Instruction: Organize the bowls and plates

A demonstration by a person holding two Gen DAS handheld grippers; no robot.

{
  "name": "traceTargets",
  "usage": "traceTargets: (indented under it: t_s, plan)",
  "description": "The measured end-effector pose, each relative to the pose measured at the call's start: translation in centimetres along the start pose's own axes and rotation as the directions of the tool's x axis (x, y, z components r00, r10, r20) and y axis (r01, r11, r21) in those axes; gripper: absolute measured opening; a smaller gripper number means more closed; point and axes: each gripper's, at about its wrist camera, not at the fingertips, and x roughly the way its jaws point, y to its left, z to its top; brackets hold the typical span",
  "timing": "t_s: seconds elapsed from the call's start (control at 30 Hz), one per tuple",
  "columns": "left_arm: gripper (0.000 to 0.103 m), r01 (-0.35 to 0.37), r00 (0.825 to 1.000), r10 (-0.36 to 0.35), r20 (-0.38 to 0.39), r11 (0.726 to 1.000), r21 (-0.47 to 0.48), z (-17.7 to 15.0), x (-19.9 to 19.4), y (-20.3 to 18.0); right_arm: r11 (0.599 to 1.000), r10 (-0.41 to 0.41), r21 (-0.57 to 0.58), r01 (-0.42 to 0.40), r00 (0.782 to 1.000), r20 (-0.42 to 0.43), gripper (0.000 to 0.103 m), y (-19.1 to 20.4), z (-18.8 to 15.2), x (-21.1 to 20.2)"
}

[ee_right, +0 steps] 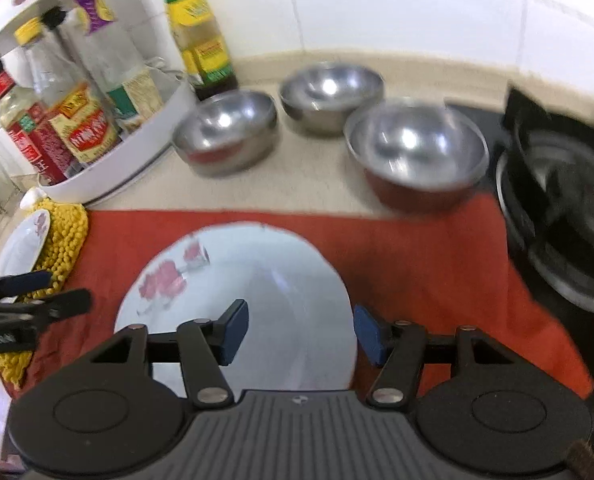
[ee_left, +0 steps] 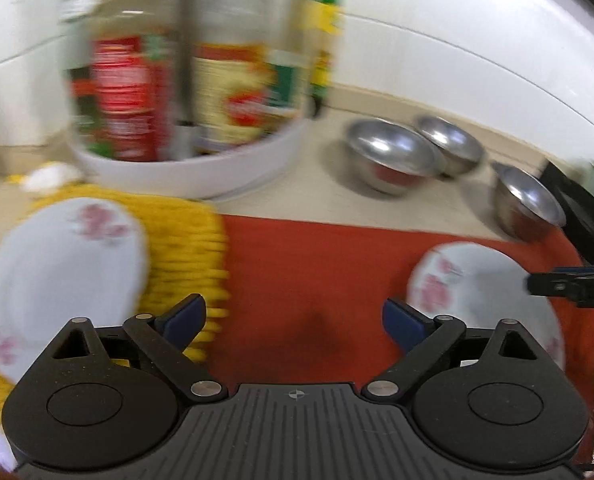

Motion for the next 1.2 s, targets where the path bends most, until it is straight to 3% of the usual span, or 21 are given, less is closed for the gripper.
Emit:
traceTargets:
  t_s: [0.23,0.33,0.53,0.67,0.8,1.2]
  plan:
    - [0.099,-0.16,0.985,0.167,0.051,0.98,-0.12,0.4,-2.5,7.0,0.997,0.001,-0.08,0.003,0.999,0.039,0.054,2.7,2.5,0.5]
    - [0.099,-0.229,0.969,0.241,0.054,0.959,-0.167,0.5,-3.1,10.3,0.992,0.062,-0.116,-0.057,0.997,0.039,0.055,5.2,3.5,1.1]
    - [0.1,-0.303,0.946,0.322,0.042,0.921,-0.246,0.2,-3.9,14.9,0.96,0.176,-0.224,-0.166,0.984,0.024,0.055,12.3,5.3,2.9]
    - [0.1,-0.322,0.94,0.34,0.016,0.906,-0.274,-0.1,-3.6,17.0,0.931,0.229,-0.291,-0.22,0.973,-0.002,0.055,16.7,5.9,4.2]
    - [0.1,-0.309,0.947,0.322,-0.005,0.904,-0.295,-0.5,-2.9,18.6,0.91,0.275,-0.31,-0.277,0.96,-0.049,0.055,20.3,6.4,6.0]
    - [0.095,-0.255,0.966,0.255,-0.038,0.924,-0.284,-0.2,0.4,20.6,0.877,0.336,-0.305,-0.372,0.927,-0.167,0.055,27.1,6.8,12.0]
